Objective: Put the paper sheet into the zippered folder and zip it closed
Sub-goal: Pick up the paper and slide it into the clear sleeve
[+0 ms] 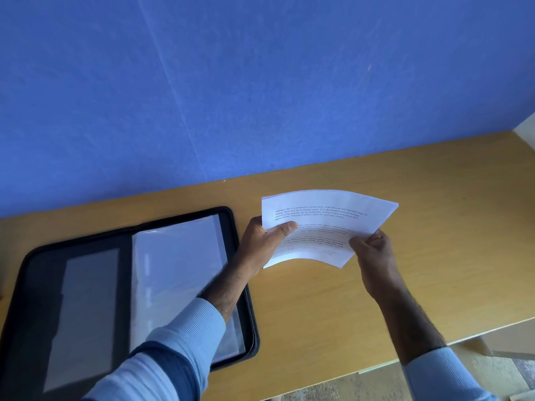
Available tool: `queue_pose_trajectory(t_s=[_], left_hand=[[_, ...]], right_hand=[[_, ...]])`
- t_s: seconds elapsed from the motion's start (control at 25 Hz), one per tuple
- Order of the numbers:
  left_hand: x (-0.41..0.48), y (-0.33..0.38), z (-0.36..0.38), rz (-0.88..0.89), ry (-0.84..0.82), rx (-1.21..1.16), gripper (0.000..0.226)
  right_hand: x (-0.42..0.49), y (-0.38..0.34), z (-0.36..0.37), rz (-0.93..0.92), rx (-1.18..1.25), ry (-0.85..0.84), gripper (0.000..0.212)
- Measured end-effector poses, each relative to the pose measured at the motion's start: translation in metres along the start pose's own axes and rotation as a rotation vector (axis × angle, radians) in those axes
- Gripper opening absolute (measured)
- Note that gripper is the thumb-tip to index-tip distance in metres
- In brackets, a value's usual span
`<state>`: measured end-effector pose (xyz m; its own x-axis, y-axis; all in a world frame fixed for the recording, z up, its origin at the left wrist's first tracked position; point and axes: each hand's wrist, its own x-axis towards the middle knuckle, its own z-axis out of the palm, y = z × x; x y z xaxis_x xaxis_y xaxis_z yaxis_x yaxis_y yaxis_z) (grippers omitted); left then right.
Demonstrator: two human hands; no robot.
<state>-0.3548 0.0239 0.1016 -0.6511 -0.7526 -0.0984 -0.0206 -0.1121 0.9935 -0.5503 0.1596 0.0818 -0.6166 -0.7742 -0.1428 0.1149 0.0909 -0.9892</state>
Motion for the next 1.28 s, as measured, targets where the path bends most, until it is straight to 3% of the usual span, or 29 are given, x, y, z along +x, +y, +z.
queue_pose_trajectory(t_s=[0.52, 0.84, 0.96, 1.08, 1.28], left_hand=[[0.007, 0.002, -0.003, -0.017, 0.02, 0.021, 0.022], [0.011, -0.001, -0.005, -0.071, 0.046, 0.0, 0.029], [0.013, 0.006, -0.017, -0.077, 0.086, -0.079, 0.023], [0.008, 0.016, -0.049, -0.11, 0.194, -0.198, 0.031], [-0.014, 0.028, -0.135, -0.059, 0.291, -0.297, 0.029]], right_hand=[[0.009, 0.002, 0.004, -0.012, 0.026, 0.001, 0.028], [0.006, 0.006, 0.001, 0.05, -0.095, 0.073, 0.024], [0.005, 0.002, 0.002, 0.045, -0.166, 0.014, 0.024], [0.005, -0.002, 0.014, 0.077, -0.244, -0.074, 0.018], [0.011, -0.009, 0.091, 0.074, -0.413, -0.264, 0.018]])
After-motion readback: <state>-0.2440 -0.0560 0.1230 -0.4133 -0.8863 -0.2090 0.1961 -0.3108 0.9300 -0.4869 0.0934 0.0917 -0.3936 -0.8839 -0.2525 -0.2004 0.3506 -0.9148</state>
